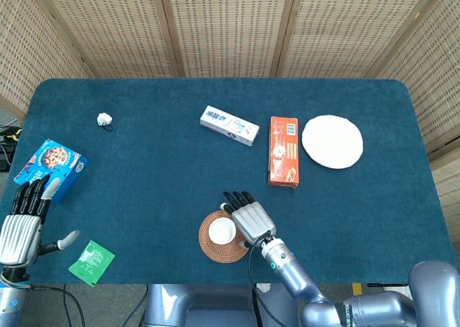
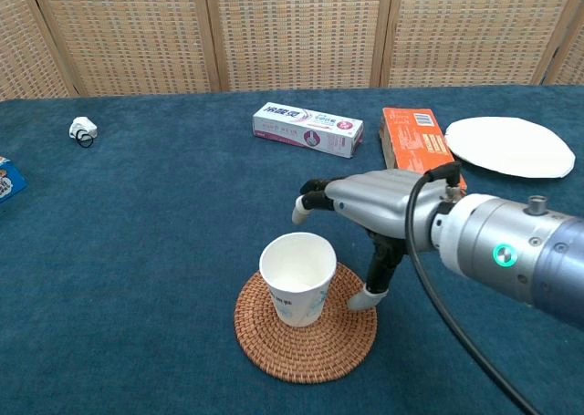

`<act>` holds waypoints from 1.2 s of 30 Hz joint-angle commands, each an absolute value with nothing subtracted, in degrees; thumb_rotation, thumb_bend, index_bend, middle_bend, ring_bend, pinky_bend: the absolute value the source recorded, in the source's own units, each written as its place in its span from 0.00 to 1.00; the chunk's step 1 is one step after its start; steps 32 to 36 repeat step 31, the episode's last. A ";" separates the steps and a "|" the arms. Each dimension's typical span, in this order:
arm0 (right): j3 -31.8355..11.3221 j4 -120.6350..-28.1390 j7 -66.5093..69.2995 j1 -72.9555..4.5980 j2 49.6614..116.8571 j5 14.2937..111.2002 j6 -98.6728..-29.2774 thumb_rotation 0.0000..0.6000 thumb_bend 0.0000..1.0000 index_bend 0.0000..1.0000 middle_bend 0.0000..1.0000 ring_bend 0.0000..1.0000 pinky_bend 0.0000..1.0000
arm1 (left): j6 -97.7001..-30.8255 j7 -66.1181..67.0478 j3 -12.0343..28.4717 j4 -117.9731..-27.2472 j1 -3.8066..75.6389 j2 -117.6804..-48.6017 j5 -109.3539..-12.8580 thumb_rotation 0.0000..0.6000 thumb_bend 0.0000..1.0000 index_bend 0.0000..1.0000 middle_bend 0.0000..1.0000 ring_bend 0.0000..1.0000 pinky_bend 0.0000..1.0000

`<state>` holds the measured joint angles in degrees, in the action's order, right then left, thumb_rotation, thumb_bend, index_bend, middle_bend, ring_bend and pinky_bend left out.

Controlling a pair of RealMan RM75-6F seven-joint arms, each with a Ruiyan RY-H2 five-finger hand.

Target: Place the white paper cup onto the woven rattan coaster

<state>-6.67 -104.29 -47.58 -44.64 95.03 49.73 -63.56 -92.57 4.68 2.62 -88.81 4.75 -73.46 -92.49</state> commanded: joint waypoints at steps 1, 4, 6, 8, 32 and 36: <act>-5.30 -106.33 -48.29 -43.26 91.79 50.72 -66.45 1.00 0.03 0.13 0.00 0.00 0.04 | -92.57 4.75 2.61 -88.79 4.75 -73.45 -92.52 0.00 0.00 0.00 0.00 0.00 0.00; -3.80 -107.44 -47.24 -41.05 88.32 53.14 -69.49 1.00 0.04 0.10 0.00 0.00 0.02 | -92.49 4.97 2.56 -88.78 4.78 -73.48 -92.58 0.00 0.00 0.00 0.00 0.00 0.00; -1.98 -107.82 -45.22 -38.69 85.31 56.80 -72.17 1.00 0.04 0.08 0.00 0.00 0.02 | -92.44 5.25 2.55 -88.75 4.79 -73.56 -92.55 0.00 0.00 0.00 0.00 0.00 0.00; -0.48 -107.69 -42.21 -36.34 82.92 60.06 -74.42 1.00 0.03 0.06 0.00 0.00 0.01 | -92.43 5.54 2.58 -88.70 4.80 -73.66 -92.51 0.00 0.00 0.00 0.00 0.00 0.00; 7.80 -90.64 -15.77 -16.94 76.08 82.74 -91.44 1.00 0.04 0.00 0.00 0.00 0.00 | -91.55 7.40 2.43 -87.81 5.03 -74.75 -92.13 0.00 0.00 0.00 0.00 0.00 0.00; 7.80 -90.64 -15.77 -16.94 76.08 82.74 -91.44 1.00 0.04 0.00 0.00 0.00 0.00 | -91.55 7.40 2.43 -87.81 5.03 -74.75 -92.13 0.00 0.00 0.00 0.00 0.00 0.00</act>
